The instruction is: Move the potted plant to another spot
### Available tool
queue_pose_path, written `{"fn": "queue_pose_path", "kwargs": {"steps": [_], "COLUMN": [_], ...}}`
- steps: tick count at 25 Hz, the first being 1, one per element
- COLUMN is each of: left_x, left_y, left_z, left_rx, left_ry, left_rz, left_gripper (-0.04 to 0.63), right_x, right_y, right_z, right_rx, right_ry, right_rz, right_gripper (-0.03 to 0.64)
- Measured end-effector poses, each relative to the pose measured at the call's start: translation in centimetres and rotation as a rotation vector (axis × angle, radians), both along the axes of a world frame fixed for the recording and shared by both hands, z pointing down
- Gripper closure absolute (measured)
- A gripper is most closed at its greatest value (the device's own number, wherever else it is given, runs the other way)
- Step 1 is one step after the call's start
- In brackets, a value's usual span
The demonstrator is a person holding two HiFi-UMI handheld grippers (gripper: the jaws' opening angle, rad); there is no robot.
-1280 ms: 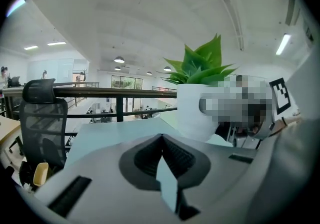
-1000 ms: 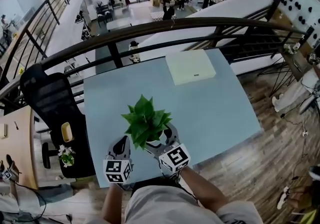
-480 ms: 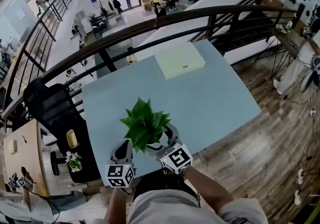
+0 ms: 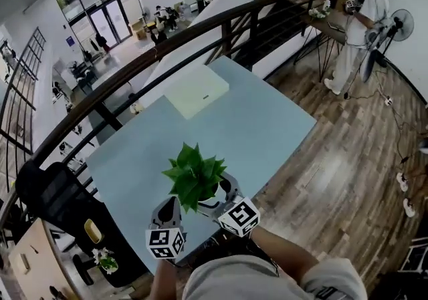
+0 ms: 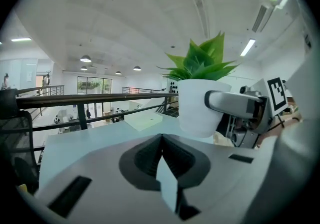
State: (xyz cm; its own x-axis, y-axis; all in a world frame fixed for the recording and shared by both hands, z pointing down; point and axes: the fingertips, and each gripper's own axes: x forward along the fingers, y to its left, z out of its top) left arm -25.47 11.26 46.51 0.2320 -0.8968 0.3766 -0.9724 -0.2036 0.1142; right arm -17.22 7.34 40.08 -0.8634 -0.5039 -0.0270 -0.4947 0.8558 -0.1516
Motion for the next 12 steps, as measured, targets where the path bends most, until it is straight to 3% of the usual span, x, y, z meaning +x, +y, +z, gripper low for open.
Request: {"fn": "queue_pose_path", "kwargs": {"steps": [12], "left_x": [3.3], "left_y": [-0.1], "left_z": [1.3], "left_rx": [0.011], "left_ry": [0.062], "left_rz": [0.266], "left_gripper": [0.583], "right_x": [4.3], "right_y": [1.7], "right_z": [0.4], "right_rx": [0.019], "right_ry": [0.050], "right_rz": [0.296], "right_gripper": [0.117]}}
